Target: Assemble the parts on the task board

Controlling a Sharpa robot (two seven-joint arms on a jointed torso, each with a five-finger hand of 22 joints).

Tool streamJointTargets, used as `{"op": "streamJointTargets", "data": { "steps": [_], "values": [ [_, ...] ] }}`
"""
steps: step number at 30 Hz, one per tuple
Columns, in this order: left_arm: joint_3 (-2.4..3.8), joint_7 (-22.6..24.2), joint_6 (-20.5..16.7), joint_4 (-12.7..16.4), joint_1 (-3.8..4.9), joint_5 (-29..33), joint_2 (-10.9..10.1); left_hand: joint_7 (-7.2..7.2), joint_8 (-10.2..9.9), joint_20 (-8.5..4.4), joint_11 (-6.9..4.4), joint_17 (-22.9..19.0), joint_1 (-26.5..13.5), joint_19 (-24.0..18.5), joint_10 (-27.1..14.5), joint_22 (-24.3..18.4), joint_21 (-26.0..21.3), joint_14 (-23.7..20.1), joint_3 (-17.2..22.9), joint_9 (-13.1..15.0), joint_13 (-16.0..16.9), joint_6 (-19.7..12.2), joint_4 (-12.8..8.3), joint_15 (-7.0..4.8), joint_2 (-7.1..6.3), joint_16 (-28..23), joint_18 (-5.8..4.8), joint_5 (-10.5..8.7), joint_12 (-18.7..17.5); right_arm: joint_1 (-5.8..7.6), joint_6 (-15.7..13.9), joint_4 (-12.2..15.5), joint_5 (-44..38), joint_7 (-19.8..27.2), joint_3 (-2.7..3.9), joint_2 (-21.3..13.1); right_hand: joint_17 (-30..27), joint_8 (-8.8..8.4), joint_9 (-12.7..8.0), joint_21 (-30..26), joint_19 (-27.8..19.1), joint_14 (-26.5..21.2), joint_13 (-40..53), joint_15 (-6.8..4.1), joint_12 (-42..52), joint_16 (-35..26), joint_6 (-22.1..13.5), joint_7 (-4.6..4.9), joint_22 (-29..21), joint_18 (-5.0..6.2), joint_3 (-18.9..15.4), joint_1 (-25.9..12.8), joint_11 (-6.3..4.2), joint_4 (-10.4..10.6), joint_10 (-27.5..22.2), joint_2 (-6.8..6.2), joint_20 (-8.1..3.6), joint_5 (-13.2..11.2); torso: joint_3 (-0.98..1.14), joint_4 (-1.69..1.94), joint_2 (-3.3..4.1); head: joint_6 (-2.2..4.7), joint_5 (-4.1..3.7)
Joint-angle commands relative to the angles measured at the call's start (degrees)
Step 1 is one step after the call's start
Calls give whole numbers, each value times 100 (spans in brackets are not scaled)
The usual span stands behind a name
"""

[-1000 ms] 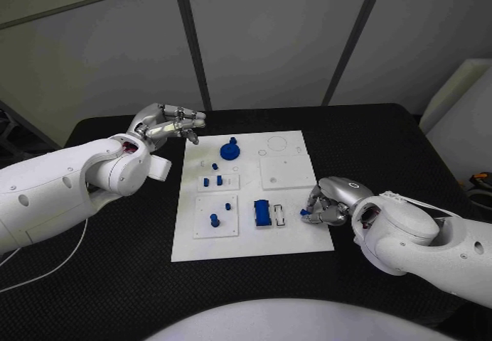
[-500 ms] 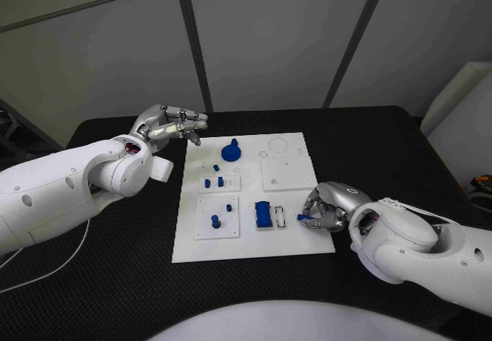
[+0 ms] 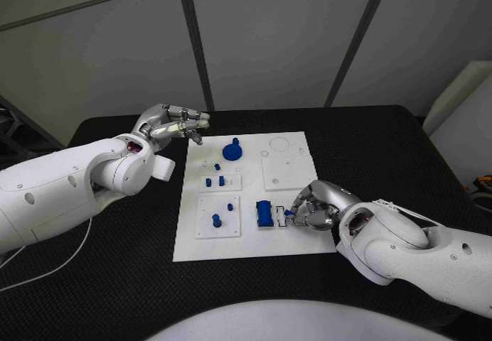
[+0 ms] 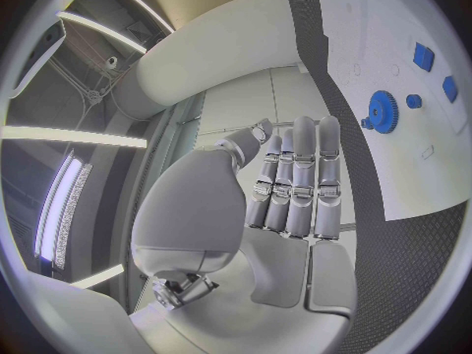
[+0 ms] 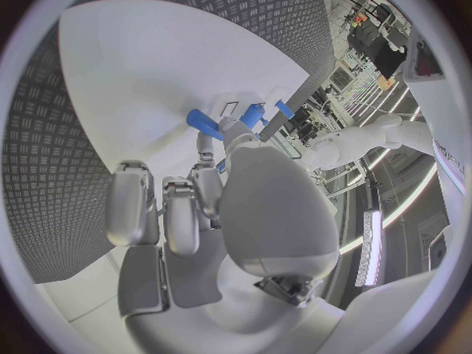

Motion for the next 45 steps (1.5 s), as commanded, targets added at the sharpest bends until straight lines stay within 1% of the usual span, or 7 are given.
{"op": "streamJointTargets", "data": {
  "steps": [1, 6, 12, 15, 25, 38, 45],
  "values": [
    [4, 11, 53, 15, 8, 71, 8, -4, -11, 38, 9, -5, 13, -7, -45, -4, -25, 18, -36, -3, 4, -12, -2, 15, 59, -37, 78, -7, 29, 10, -393, -13, 254, 123, 5, 64, 1459, 7, 145, 32, 45, 596, 150, -43, 26, 22, 114, -73, 202, -80, 31, -60, -28, 15, 17, 3, -10, 17, 3, 0, 5, 5, 11],
    [4, 8, 59, 12, 9, 77, 14, -4, -11, 38, 9, -5, 13, -7, -45, -4, -25, 18, -36, -3, 4, -12, -2, 15, 59, -37, 78, -7, 29, 13, -376, -76, 297, 123, 9, 166, 1468, 18, 167, 35, 50, 598, 161, -47, 38, 27, 113, -73, 207, -81, 57, -119, -30, 46, 28, -27, -16, 40, 1, 3, 3, -4, 9],
    [4, 6, 60, 16, 9, 79, 18, -4, -11, 38, 9, -5, 13, -7, -45, -4, -25, 18, -36, -3, 4, -12, -2, 15, 59, -37, 78, -7, 29, 17, -55, -213, 361, 28, 10, 293, 1470, 35, 205, 32, 49, 599, 172, -45, 47, 28, 110, -69, 204, -81, 66, -265, -27, 123, 40, -88, -18, -9, -7, 4, 2, -4, 14],
    [4, 1, 62, 16, 9, 80, 16, -4, -11, 38, 9, -5, 13, -7, -45, -4, -25, 18, -36, -3, 4, -12, -2, 15, 59, -37, 78, -7, 29, 18, 148, -276, 379, -35, 11, 355, 1481, 63, 246, 31, 52, 601, 205, -46, 86, 33, 125, -74, 207, -81, 26, -398, -29, 180, 64, -134, -19, 198, 1, -1, 3, -13, 24],
    [4, -21, 82, 22, 10, 80, 0, -4, -11, 38, 9, -5, 13, -7, -45, -4, -25, 18, -36, -3, 4, -12, -2, 15, 59, -37, 78, -7, 29, 20, 446, -339, 277, -232, 11, 424, 1508, 204, 371, 105, 127, 607, 473, -86, 426, 47, 245, -145, 314, -105, -61, -648, -85, 297, 236, -103, -48, 186, 1, -8, 1, -33, 39],
    [4, -34, 102, 26, 10, 80, -8, -4, -11, 38, 9, -5, 13, -7, -45, -4, -25, 18, -36, -3, 4, -12, -2, 15, 59, -37, 78, -7, 29, 19, 414, -316, -188, -477, 11, 432, 1508, 333, 473, 193, 213, 607, 735, -131, 761, 47, 330, -209, 438, -134, -106, -788, -140, 338, 395, -50, -90, 149, 6, -9, -1, -31, 36],
    [4, -35, 106, 25, 10, 80, -10, -4, -11, 38, 9, -8, 9, -7, -50, -4, -28, 18, -41, -3, 4, -13, 0, 15, 56, -39, 77, -8, 33, 18, 131, -245, -462, -453, 11, 415, 1508, 369, 501, 232, 250, 607, 784, -146, 824, 47, 348, -232, 490, -146, -106, -798, -159, 329, 425, -35, -104, 152, 7, -13, 2, -18, 29]
  ]
}}
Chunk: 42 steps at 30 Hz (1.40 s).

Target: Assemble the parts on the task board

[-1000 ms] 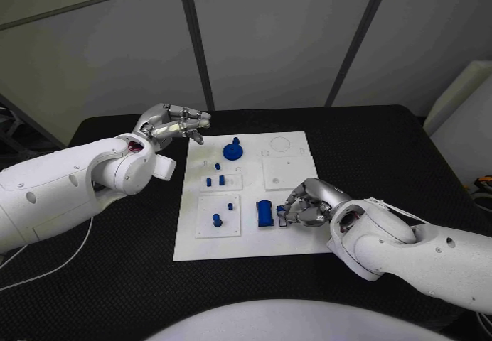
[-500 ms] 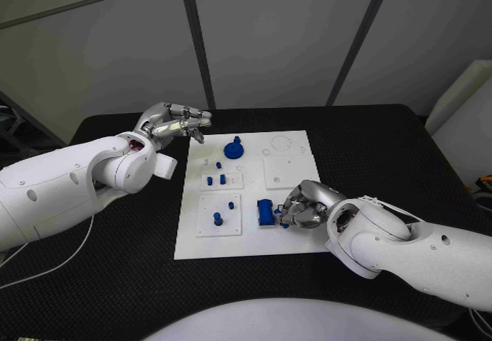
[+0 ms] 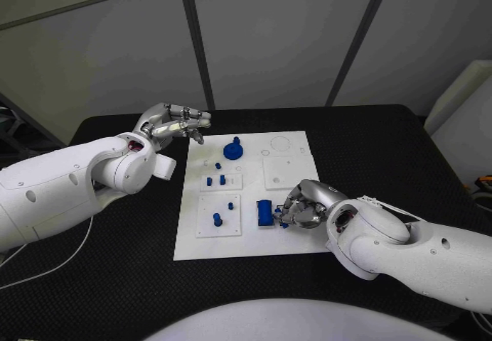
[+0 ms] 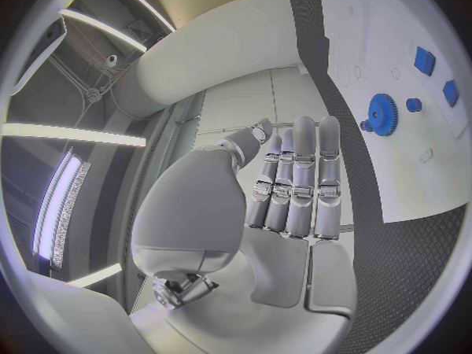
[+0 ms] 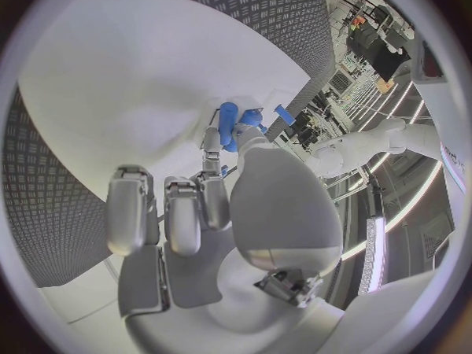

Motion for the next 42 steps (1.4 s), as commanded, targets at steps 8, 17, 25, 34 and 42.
{"op": "streamJointTargets", "data": {
  "steps": [8, 17, 25, 34, 42],
  "values": [
    [4, 6, 89, 5, 8, 27, 4, -4, -11, 38, 9, -9, 8, -7, -50, -4, -28, 18, -41, -3, 4, -13, 0, 15, 56, -39, 77, -8, 34, -8, -348, 97, -413, -98, -10, -60, 1509, 41, 4, 48, 46, 597, 798, -43, 39, 27, 65, -28, 515, -59, -14, -9, -46, 7, 247, 13, 3, -5, 2, 0, 0, -4, -17],
    [4, 3, 92, 5, 8, 27, 4, -4, -11, 38, 9, -9, 8, -7, -50, -4, -28, 18, -41, -3, 4, -13, 0, 15, 56, -39, 77, -8, 34, -7, -107, 61, -423, -162, -9, -104, 1509, 60, 24, 44, 43, 597, 798, -52, 34, 27, 57, -27, 509, -57, -40, -56, -49, 20, 248, -1, -9, -36, -6, 0, 2, -8, -27],
    [4, 0, 95, 5, 8, 27, 5, -4, -11, 38, 9, -9, 8, -7, -50, -4, -28, 18, -41, -3, 4, -13, 0, 15, 56, -39, 77, -8, 34, -7, -180, 78, -341, 87, -9, -159, 1509, 75, 47, 2, 7, 597, 768, -54, -15, 27, 18, -27, 455, -44, -76, -65, -44, -3, 228, -47, -15, -161, -6, 11, 0, -15, -41],
    [4, -5, 116, -4, 8, 27, 4, -4, -11, 38, 9, -9, 8, -7, -50, -4, -28, 18, -41, -3, 4, -13, 0, 15, 56, -39, 77, -8, 34, -8, 73, 82, -51, 623, -12, -308, 1509, 96, 104, -171, -145, 597, 574, 3, -325, 27, -142, 55, 246, 6, -262, 129, 25, -209, 79, -254, 29, -1215, -3, -13, -1, -15, -32],
    [4, 2, 129, -20, 8, 27, 17, -4, -11, 38, 10, -11, 8, -8, -55, -4, -31, 17, -44, -4, 4, -15, 1, 15, 56, -42, 77, -8, 37, -13, 85, -41, 1, 735, -16, -251, 1509, 114, 123, -196, -161, 597, 557, 19, -362, 27, -162, 73, 224, 13, -328, 170, 40, -246, 61, -253, 46, -1492, 0, 2, -8, -13, -42]
  ]
}}
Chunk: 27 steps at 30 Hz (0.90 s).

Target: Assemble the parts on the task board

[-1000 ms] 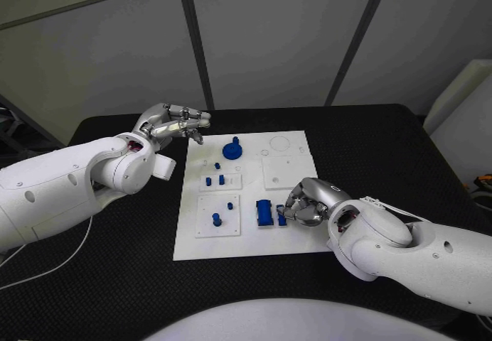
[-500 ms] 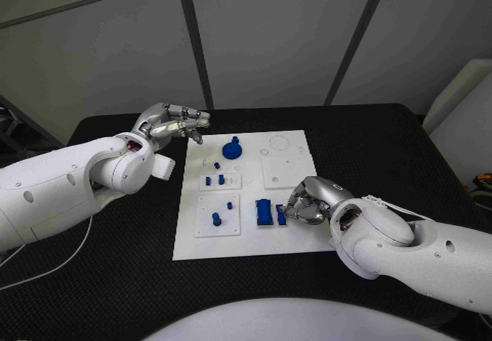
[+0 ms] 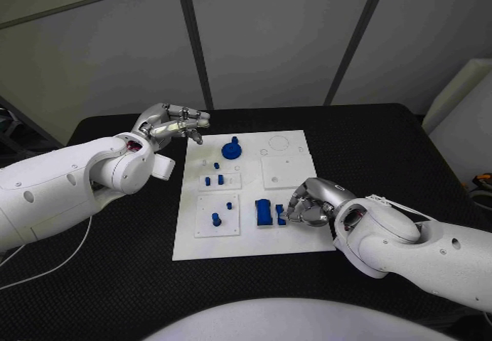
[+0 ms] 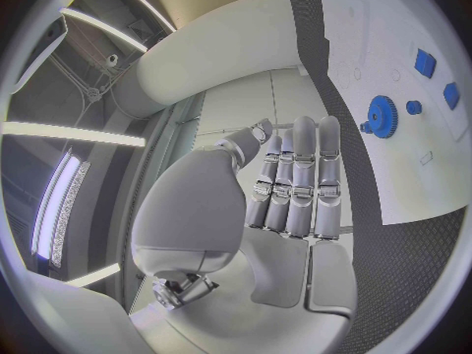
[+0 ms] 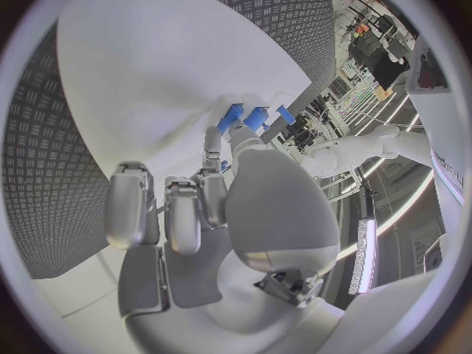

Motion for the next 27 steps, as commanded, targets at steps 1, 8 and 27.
{"op": "streamJointTargets", "data": {
  "steps": [1, 8, 27],
  "values": [
    [4, 22, 76, -2, 8, 21, 9, -3, -11, 38, -13, -5, 8, -8, -32, -4, -31, 17, -44, -4, 4, -15, 1, 15, 56, -20, 77, -8, 37, 0, 76, -42, 93, 215, -3, 38, 1506, 30, 8, -17, -31, 607, 562, 28, -27, 28, -48, -5, 227, 10, -40, 19, 40, 6, 65, 1, 6, -51, 0, 10, -2, 3, -8],
    [4, 24, 82, -5, 8, 21, 11, -3, -11, 38, -13, -6, 6, -9, -33, -4, -33, 16, -46, -4, 4, -16, 0, 16, 53, -21, 76, -8, 38, -2, 138, -185, 42, 57, -4, 133, 1506, 51, 20, -2, -14, 607, 607, 28, 34, 28, -31, -10, 249, 5, -68, -24, 39, 38, 94, 33, 9, -99, -4, 17, 3, 10, -2],
    [3, 16, 91, -15, 7, 21, 5, -3, -11, 38, -13, -6, 6, -9, -33, -4, -33, 16, -46, -4, 4, -16, 0, 16, 53, -21, 76, -8, 38, -3, -2, -207, -181, 112, -5, 152, 1506, 119, 63, 3, 4, 607, 655, 16, 85, 28, -23, -23, 272, 1, -184, 55, 25, -36, 122, 48, -3, -377, -1, 11, -4, -12, 5]
  ]
}}
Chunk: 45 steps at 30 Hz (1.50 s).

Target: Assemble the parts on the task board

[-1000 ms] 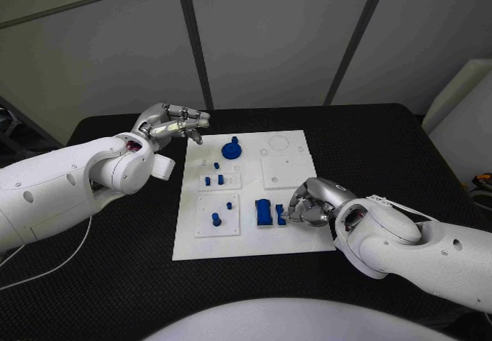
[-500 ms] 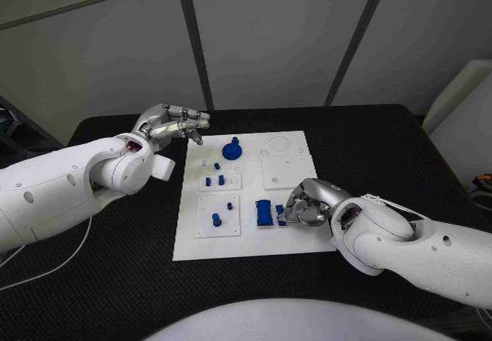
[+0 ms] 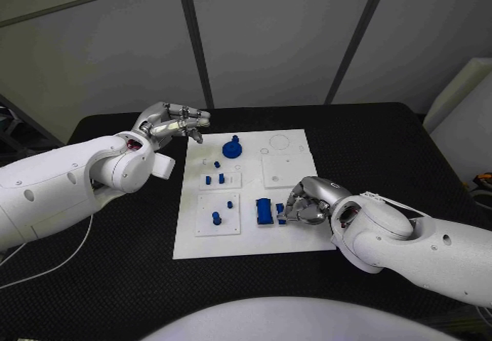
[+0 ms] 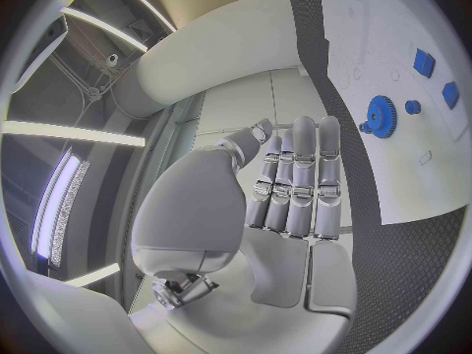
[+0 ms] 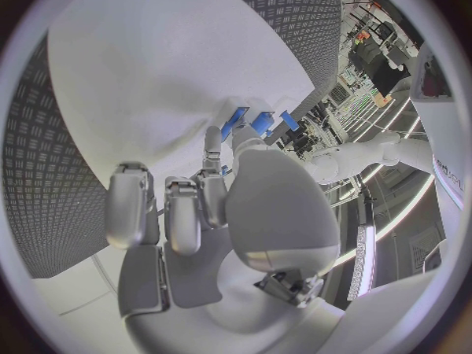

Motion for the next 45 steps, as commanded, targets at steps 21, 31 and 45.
{"op": "streamJointTargets", "data": {
  "steps": [21, 31, 45],
  "values": [
    [-8, 529, 56, -265, -31, 448, 209, 16, 14, 295, 83, -571, -206, -814, -227, -645, -1088, -821, -427, -1, -5, -63, 242, 253, 37, -1073, 27, -14, 157, 237, -942, -906, 4291, 4048, -6, -88, -3634, -989, -511, -3955, -2687, -1369, -2940, 579, -4968, -4773, -1268, 685, -3692, 698, -424, 722, 669, -29, -2603, 565, 491, 476, -109, -21, -223, 335, -103],
    [-23, 1312, -466, -929, -128, 1245, 686, -104, -158, 792, 260, -1526, -119, -1673, -228, -1944, -2698, -1006, -545, -17, -58, -222, 402, 607, 103, -3215, 89, -8, -470, 453, -351, -2792, 6387, 5340, 255, 888, -5640, -1626, -1326, -6224, -3368, -2323, -6110, 1217, -7115, -7885, -974, 785, -5271, 767, 161, 1276, 1020, 24, -2198, 650, 1142, 144, -123, -50, -414, 832, -144],
    [-22, 1731, -911, -1384, -392, 1507, 1178, -231, -179, 945, 516, -2002, -48, -1792, -353, -2641, -3176, -1017, -1111, -22, -55, -377, 474, 827, 239, -4372, 73, -2, -1328, 474, -13, -3936, 6869, 5662, 528, 1661, -6660, -1704, -2001, -7148, -2966, -1877, -7147, 1223, -7441, -8627, -906, 855, -6076, 739, 765, 974, 1085, -456, -2056, 522, 1250, 158, -48, 32, -527, 993, -39]
  ]
}}
